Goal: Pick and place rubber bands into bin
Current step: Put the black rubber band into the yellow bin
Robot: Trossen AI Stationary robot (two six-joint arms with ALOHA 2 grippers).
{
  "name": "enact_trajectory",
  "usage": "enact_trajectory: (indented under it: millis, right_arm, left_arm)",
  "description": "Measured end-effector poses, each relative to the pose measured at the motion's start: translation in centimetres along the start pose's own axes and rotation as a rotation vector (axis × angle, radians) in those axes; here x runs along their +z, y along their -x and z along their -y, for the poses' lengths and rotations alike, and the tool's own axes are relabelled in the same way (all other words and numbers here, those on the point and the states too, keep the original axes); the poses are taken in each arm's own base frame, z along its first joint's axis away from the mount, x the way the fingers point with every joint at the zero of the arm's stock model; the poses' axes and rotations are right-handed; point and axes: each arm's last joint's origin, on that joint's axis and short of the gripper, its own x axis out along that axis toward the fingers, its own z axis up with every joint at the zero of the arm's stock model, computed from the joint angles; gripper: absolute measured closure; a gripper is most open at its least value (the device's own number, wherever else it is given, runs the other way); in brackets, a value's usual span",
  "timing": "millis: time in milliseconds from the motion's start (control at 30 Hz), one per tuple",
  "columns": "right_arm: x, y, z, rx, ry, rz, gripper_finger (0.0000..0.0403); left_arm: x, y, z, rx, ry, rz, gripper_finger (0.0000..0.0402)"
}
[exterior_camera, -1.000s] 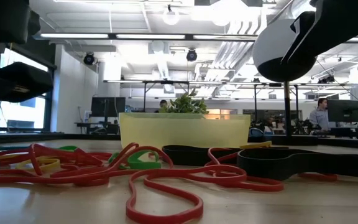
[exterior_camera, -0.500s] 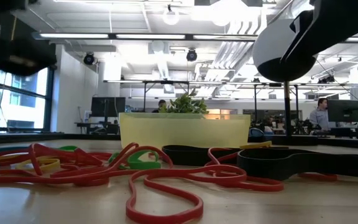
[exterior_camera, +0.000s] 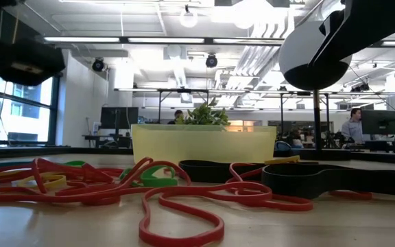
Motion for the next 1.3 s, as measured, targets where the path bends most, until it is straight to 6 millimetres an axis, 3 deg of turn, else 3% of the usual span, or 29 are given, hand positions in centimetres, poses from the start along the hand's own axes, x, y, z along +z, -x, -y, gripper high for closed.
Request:
enact_trajectory:
  millis: [200, 333, 767, 1133, 1300]
  right_arm:
    - [0.1, 0.0, 0.0, 0.005, -0.003, 0.005, 0.0249]
    - [0.1, 0.0, -0.1, 0.007, -0.004, 0.008, 0.0248]
    - [0.1, 0.0, -0.1, 0.011, -0.007, 0.011, 0.0246]
    - [0.1, 0.2, -0.4, 0.023, -0.005, 0.018, 0.0253]
    - [0.0, 0.2, -0.4, 0.026, -0.003, 0.02, 0.0252]
  left_arm:
    - [0.0, -0.7, 0.1, 0.003, -0.001, -0.014, 0.0267]
    - [0.0, -0.7, 0.1, 0.008, -0.002, -0.013, 0.0255]
    - [0.0, -1.5, 0.2, 0.013, 0.0, -0.021, 0.032]
    - [-0.2, -1.8, 0.2, 0.021, -0.005, -0.046, 0.0346]
    - [-0.2, -1.8, 0.2, 0.022, -0.006, -0.045, 0.0389]
